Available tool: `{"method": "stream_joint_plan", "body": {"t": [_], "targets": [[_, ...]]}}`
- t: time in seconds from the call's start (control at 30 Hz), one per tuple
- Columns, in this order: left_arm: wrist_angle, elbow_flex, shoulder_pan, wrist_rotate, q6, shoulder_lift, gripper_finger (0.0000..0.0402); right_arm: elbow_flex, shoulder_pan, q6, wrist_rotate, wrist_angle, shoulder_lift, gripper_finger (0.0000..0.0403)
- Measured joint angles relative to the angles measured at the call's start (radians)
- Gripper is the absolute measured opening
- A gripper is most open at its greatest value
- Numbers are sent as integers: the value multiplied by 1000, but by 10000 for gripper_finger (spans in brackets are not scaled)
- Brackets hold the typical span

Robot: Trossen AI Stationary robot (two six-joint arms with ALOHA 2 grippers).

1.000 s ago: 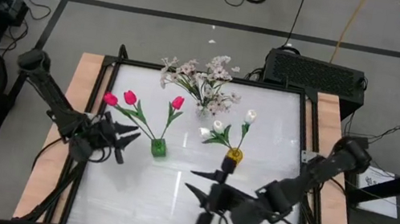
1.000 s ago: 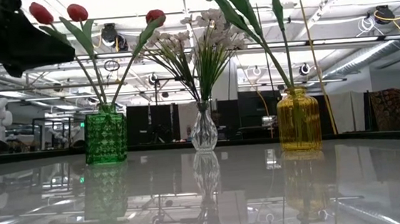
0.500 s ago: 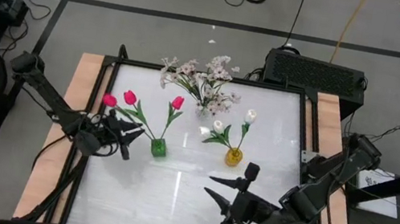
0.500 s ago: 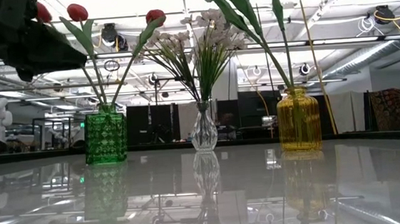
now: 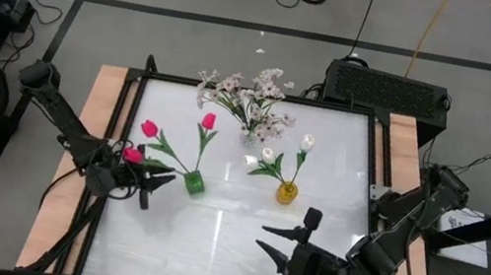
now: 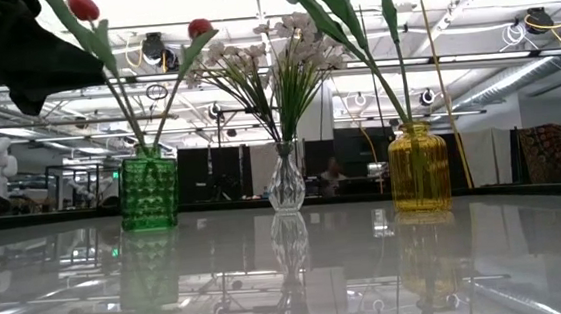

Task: Sort flowers into vase by color
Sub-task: Return to Home Position

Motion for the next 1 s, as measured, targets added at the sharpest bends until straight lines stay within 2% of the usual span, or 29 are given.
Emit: {"method": "stream_joint_plan", "body": {"t": [0.3,0.43,0.67,0.8,1.0], "targets": [[1,0,-25,29,95,-10,113,0,6,82,0,-66,0,130],[-28,0,-25,76,154,-34,113,0,6,156,0,-128,0,130],[-262,0,-32,159,47,-147,113,0,6,332,-7,-319,0,130],[-409,0,-65,180,-32,-236,113,0,2,408,-64,-450,0,129],[-603,0,-118,169,-112,-334,113,0,-2,403,-158,-502,1,98]]}}
